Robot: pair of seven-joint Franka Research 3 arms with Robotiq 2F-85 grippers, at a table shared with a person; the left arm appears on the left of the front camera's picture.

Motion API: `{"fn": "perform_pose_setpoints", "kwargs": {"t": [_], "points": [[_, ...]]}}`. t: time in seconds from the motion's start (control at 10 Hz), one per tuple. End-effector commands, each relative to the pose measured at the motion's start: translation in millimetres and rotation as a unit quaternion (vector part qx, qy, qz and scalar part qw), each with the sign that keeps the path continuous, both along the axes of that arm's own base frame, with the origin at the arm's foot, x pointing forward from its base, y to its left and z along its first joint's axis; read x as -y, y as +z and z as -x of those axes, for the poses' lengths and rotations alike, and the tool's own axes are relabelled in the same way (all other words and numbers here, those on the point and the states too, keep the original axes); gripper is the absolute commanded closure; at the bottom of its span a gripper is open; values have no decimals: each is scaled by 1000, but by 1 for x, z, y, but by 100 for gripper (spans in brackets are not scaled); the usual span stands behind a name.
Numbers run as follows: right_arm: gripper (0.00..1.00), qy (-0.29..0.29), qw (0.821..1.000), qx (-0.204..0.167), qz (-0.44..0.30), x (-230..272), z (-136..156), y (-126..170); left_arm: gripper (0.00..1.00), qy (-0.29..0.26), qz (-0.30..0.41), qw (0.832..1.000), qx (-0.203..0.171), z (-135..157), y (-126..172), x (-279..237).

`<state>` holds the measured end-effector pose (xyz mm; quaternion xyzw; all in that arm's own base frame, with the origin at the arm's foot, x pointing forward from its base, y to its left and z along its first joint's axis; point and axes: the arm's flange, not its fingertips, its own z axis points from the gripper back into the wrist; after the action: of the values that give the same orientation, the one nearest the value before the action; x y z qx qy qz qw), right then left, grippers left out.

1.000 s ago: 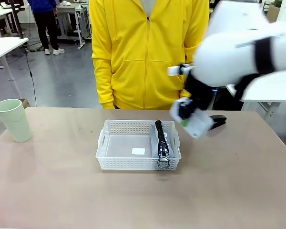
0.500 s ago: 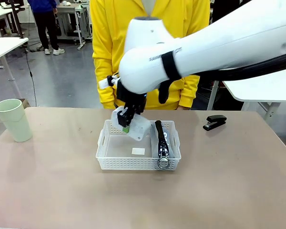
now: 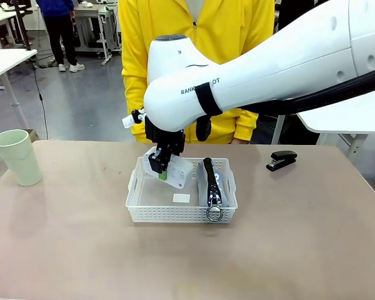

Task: Efficiently arrange items inside the basket to fit them all.
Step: Pick up the Digital clock and place it inside the Organizing basket.

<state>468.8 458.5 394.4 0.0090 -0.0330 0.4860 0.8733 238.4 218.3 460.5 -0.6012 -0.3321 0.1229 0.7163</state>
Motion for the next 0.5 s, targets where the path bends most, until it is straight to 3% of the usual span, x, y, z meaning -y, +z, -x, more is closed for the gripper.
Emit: {"fn": "perform_pose_setpoints", "kwargs": {"t": [0.0, 0.2, 0.4], "points": [[48, 6, 1000, 16, 4, -7, -9, -21, 0, 1, 5, 1000, 15, 0, 2, 0], [48, 2, 1000, 7, 17, -7, -14, -55, 0, 1, 5, 1000, 15, 0, 2, 0], [48, 8, 1000, 4, 21, -7, -13, -67, 0, 1, 5, 1000, 15, 0, 2, 0]]}}
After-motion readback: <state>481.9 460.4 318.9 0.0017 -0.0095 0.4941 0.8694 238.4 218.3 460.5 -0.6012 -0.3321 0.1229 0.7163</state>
